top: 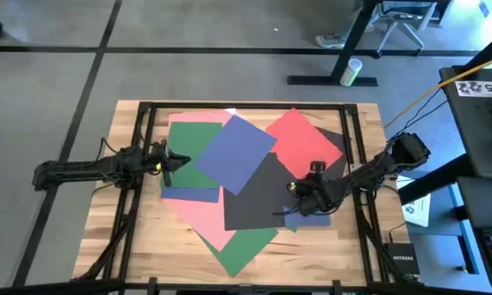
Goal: Organize paper
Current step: Move the red paper to the bottom right of the table
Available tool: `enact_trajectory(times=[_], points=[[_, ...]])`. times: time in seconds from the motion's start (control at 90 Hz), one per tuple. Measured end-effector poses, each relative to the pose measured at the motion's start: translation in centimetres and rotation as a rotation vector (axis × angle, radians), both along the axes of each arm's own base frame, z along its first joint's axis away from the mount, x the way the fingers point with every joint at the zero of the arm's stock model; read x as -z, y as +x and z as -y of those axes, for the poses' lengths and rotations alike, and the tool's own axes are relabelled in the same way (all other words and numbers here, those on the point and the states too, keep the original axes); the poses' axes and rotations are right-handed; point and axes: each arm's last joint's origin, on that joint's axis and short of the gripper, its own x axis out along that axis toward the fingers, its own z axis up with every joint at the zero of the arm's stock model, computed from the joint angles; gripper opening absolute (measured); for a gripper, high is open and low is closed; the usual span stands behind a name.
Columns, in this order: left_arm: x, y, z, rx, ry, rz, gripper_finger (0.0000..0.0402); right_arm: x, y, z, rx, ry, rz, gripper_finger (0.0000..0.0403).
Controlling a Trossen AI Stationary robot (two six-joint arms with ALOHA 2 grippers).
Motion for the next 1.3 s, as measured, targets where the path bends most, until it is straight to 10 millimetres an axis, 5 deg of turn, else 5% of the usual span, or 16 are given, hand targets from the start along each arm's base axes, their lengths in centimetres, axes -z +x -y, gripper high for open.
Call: enact_trajectory(times=[0.267,0.633,0.967,1.3], points=[[-1.1,0.5,0.7,0.084,-0.010,0.110,0.0001,-1.5,1.6,-0.5,-0.027,-0.007,0.073,0.0001],[-2.8,2.9,1.3,0.142,-0.001,-0.031,0.0001,-8.7,3.0,-1.0,-0.040,-0.015,0.153,0.0000],[-4.3,9.1,1.3,0.171,0.089,-0.264,0.0001,-17.2,1.8,-0.2,0.079,-0.095,0.296,0.0000],[-3.2,16.4,1.2,0.199,0.179,-0.318,0.0001,-19.5,0.8,1.3,0.234,-0.161,0.316,0.0000]])
